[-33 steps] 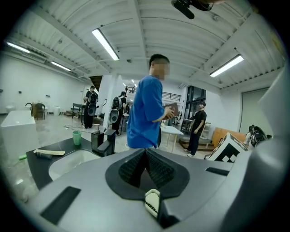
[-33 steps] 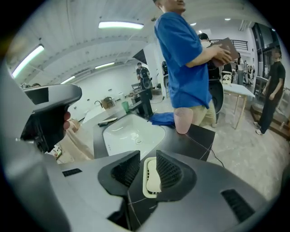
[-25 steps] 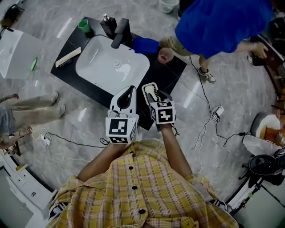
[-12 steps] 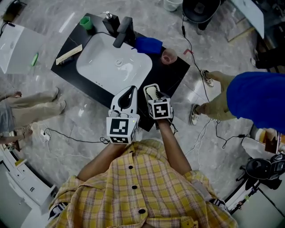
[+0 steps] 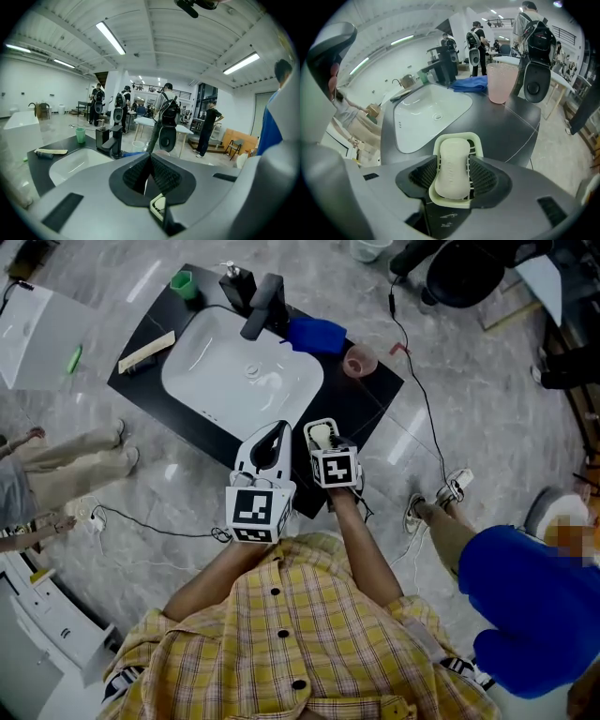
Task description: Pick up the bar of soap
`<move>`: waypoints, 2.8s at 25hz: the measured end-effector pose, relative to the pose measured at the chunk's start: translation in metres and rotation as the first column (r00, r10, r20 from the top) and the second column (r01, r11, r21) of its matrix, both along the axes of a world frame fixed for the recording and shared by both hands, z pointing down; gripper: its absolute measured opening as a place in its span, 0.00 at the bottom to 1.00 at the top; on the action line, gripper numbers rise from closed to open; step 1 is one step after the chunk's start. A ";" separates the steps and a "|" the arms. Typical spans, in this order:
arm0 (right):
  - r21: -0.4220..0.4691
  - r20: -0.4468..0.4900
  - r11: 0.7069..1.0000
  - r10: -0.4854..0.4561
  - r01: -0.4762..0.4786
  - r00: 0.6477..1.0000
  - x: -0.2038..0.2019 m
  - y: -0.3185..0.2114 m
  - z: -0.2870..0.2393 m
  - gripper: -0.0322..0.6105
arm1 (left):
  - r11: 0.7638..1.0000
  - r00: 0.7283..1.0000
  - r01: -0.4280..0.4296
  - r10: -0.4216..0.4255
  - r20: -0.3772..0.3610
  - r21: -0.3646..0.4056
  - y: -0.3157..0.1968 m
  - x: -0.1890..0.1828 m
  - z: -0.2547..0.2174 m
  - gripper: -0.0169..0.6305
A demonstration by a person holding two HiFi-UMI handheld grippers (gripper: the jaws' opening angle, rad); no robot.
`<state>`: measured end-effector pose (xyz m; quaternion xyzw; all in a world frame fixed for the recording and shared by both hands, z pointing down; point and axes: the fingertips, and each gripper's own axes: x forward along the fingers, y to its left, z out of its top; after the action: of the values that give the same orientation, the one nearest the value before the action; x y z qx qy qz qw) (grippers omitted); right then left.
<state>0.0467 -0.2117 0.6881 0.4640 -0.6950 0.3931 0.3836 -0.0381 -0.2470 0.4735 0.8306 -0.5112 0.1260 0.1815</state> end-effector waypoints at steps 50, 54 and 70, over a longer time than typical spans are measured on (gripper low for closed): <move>0.049 0.185 0.990 0.123 -0.134 0.975 0.012 -0.012 -0.055 0.36 | 1.000 1.000 0.008 -0.008 0.007 0.002 0.015 0.008 -0.006 0.04; 0.130 0.211 0.980 0.123 -0.153 0.970 0.014 -0.015 -0.087 0.36 | 1.000 1.000 0.003 -0.003 0.012 0.025 0.019 0.012 -0.013 0.04; 0.557 0.303 0.812 0.000 -0.177 0.953 0.008 -0.007 -0.246 0.36 | 0.992 1.000 0.013 -0.012 -0.003 0.124 0.039 0.018 -0.057 0.04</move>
<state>0.0549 -0.2186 0.4424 0.5282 -0.8069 0.2447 0.1000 -0.0200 -0.2084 0.4162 0.8372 -0.5230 0.0919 0.1309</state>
